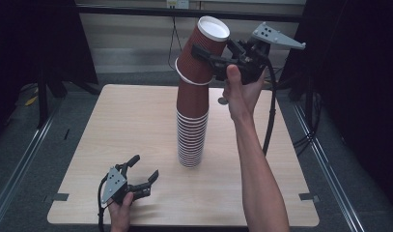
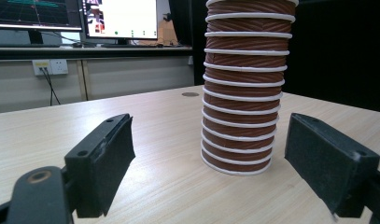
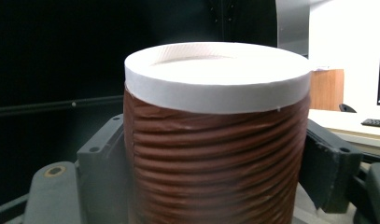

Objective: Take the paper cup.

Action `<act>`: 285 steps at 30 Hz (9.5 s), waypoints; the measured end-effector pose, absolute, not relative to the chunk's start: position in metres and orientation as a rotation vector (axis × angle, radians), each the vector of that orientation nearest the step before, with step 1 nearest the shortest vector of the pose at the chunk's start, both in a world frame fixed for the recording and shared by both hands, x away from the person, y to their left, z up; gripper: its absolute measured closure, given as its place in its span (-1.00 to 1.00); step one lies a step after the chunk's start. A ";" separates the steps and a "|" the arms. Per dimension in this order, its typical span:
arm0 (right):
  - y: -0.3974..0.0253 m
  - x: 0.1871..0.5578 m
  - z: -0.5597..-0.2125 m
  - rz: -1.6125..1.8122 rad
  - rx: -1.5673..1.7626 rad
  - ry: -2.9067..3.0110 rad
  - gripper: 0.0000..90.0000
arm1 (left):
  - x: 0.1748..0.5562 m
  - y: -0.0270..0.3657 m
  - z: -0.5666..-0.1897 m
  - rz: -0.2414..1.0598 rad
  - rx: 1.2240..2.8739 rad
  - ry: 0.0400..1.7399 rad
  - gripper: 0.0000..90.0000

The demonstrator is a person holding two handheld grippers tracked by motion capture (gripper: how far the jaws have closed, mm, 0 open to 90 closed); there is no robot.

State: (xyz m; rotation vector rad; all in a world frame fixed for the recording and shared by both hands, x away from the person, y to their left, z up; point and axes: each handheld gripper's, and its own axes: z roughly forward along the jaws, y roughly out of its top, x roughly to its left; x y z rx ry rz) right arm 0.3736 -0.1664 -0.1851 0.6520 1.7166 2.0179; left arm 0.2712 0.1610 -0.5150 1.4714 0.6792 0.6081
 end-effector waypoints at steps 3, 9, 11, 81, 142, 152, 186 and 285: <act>-0.168 0.372 -0.184 2.024 0.649 1.707 -0.53 | 0.271 0.161 -0.515 0.609 1.474 0.677 -0.65; -0.178 0.371 -0.182 2.051 0.663 1.680 -0.53 | 0.271 0.161 -0.515 0.607 1.470 0.680 -0.65; -0.180 0.371 -0.182 2.054 0.668 1.676 -0.53 | 0.271 0.161 -0.515 0.607 1.471 0.679 -0.66; -0.238 0.321 -0.288 1.790 0.883 1.771 -0.52 | 0.271 0.161 -0.515 0.610 1.470 0.683 -0.66; -0.186 0.290 -0.412 1.890 0.881 2.035 -0.52 | 0.266 0.119 -0.489 0.376 1.610 0.492 -0.64; -0.177 0.289 -0.420 1.906 0.852 2.062 -0.52 | 0.266 0.109 -0.486 0.343 1.623 0.467 -0.65; -0.152 0.287 -0.437 1.941 0.792 2.120 -0.52 | 0.272 0.091 -0.484 0.258 1.675 0.444 -0.84; -0.182 0.283 -0.432 1.499 0.701 2.481 -0.61 | 0.291 0.107 -0.463 0.237 2.047 0.368 -0.71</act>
